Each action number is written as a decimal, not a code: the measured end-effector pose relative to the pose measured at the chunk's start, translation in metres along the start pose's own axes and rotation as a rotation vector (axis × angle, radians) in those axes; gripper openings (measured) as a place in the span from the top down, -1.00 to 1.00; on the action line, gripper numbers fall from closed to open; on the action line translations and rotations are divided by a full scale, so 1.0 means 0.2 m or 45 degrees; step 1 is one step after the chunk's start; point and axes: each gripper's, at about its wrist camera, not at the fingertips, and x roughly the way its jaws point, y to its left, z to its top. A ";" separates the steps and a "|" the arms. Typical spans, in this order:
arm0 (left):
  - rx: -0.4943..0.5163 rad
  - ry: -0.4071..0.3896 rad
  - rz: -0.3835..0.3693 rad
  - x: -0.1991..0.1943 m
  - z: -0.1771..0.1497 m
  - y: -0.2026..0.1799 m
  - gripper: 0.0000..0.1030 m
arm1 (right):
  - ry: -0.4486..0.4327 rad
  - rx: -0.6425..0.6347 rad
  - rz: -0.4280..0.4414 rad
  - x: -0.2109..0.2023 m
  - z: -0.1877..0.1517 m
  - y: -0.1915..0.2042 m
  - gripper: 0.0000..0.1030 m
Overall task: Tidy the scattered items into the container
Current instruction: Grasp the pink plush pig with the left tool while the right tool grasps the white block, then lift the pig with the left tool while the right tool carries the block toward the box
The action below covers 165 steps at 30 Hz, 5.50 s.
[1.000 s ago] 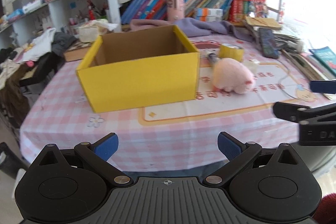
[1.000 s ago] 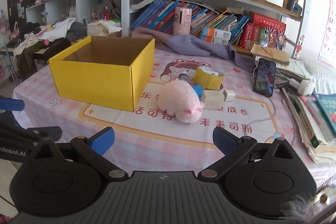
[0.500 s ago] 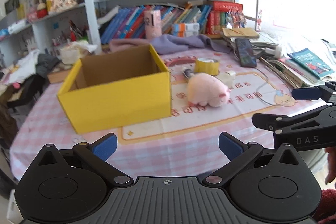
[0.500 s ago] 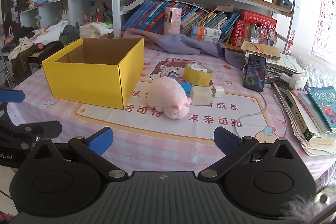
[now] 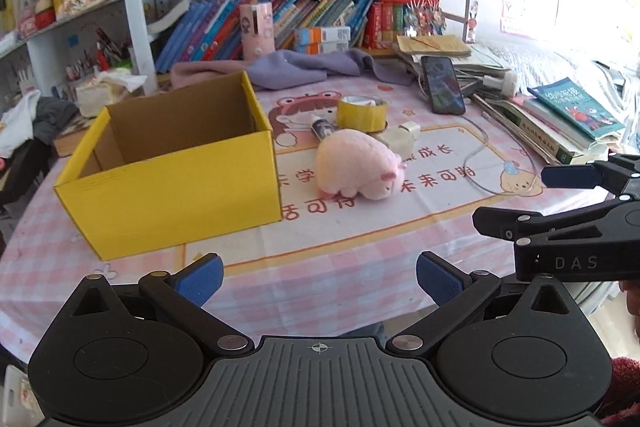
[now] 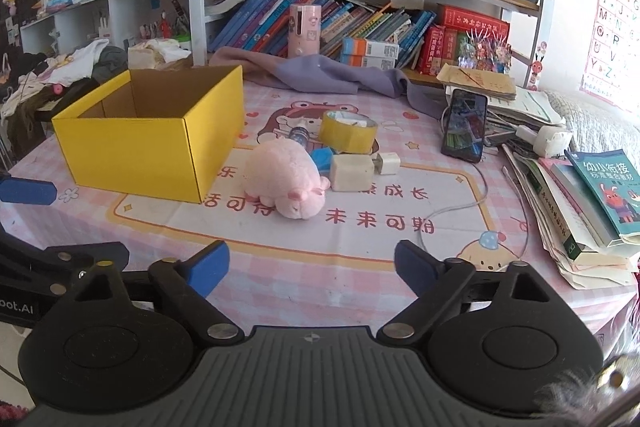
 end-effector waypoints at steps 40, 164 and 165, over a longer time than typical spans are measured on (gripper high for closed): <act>0.072 0.144 0.111 0.75 0.48 -0.40 -0.98 | 0.191 -0.076 0.220 0.74 0.38 -0.62 -0.47; -0.200 -0.017 0.130 -0.26 -0.24 0.34 -0.39 | 0.108 -0.304 0.357 0.03 0.07 0.51 0.12; -0.208 -0.021 0.139 -0.27 -0.24 0.35 -0.39 | 0.105 -0.312 0.369 0.03 0.07 0.52 0.12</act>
